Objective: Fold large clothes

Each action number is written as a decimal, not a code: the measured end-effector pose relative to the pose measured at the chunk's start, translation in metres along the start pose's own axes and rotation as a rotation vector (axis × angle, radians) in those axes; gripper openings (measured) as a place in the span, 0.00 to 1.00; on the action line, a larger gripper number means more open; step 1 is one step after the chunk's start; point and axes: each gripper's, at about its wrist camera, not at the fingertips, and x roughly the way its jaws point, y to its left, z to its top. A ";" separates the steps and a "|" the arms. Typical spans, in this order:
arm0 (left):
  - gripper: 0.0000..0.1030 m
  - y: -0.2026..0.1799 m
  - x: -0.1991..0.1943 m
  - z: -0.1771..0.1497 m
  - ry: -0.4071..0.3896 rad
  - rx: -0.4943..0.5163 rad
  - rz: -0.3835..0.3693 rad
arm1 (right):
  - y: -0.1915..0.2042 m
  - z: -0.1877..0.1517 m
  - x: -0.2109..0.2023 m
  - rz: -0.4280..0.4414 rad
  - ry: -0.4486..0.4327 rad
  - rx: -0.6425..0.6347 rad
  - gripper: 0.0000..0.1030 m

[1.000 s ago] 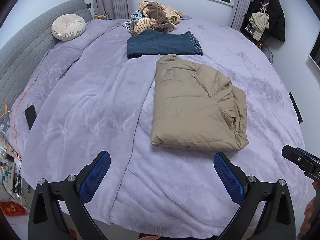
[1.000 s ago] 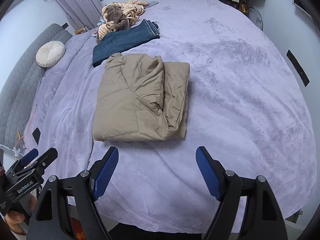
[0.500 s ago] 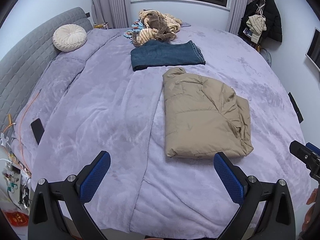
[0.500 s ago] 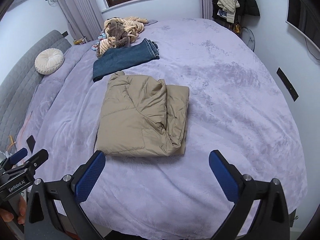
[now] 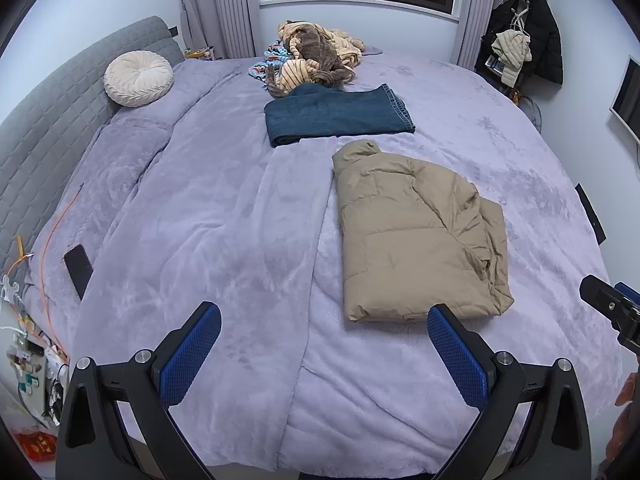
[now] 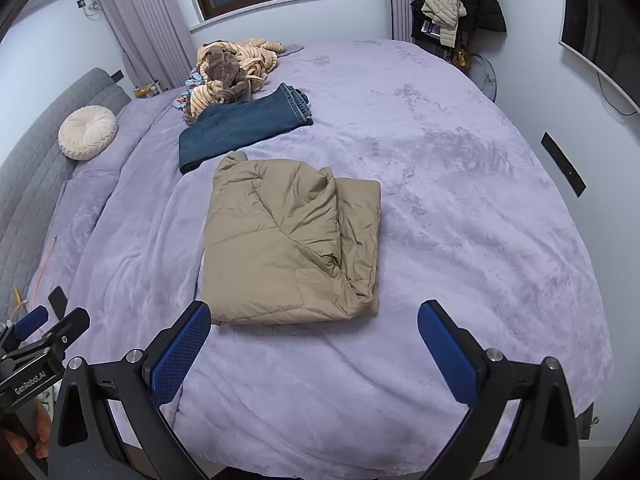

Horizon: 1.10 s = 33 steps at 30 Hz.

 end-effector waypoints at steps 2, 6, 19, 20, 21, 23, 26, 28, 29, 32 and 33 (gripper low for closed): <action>1.00 0.000 0.000 0.000 0.000 0.000 -0.001 | 0.000 0.000 0.000 -0.002 -0.001 0.000 1.00; 1.00 0.000 0.001 0.000 0.000 0.002 0.004 | 0.001 0.000 0.000 0.000 0.001 0.000 1.00; 1.00 0.001 0.003 0.001 0.002 0.000 0.006 | 0.004 -0.001 -0.001 -0.002 0.001 -0.001 1.00; 1.00 0.001 0.003 0.001 0.001 0.000 0.005 | 0.004 0.000 -0.001 -0.003 0.002 -0.001 1.00; 1.00 0.001 0.003 0.001 0.001 0.000 0.005 | 0.004 -0.001 -0.001 -0.004 0.001 0.000 1.00; 1.00 0.001 0.003 0.002 0.001 0.001 0.005 | 0.004 -0.001 -0.002 -0.003 0.001 -0.001 1.00; 1.00 0.002 0.004 0.001 0.002 -0.001 0.006 | 0.004 -0.001 -0.001 -0.003 0.002 -0.001 1.00; 1.00 0.002 0.004 0.002 0.002 -0.001 0.006 | 0.005 -0.001 -0.002 -0.003 0.003 -0.003 1.00; 1.00 0.003 0.004 0.002 0.002 -0.001 0.006 | 0.006 -0.001 -0.002 -0.003 0.003 -0.003 1.00; 1.00 0.003 0.003 0.000 0.000 -0.005 0.010 | 0.006 -0.001 -0.002 -0.004 0.003 -0.003 1.00; 1.00 0.003 0.003 0.000 0.000 -0.005 0.010 | 0.006 -0.001 -0.002 -0.004 0.003 -0.002 1.00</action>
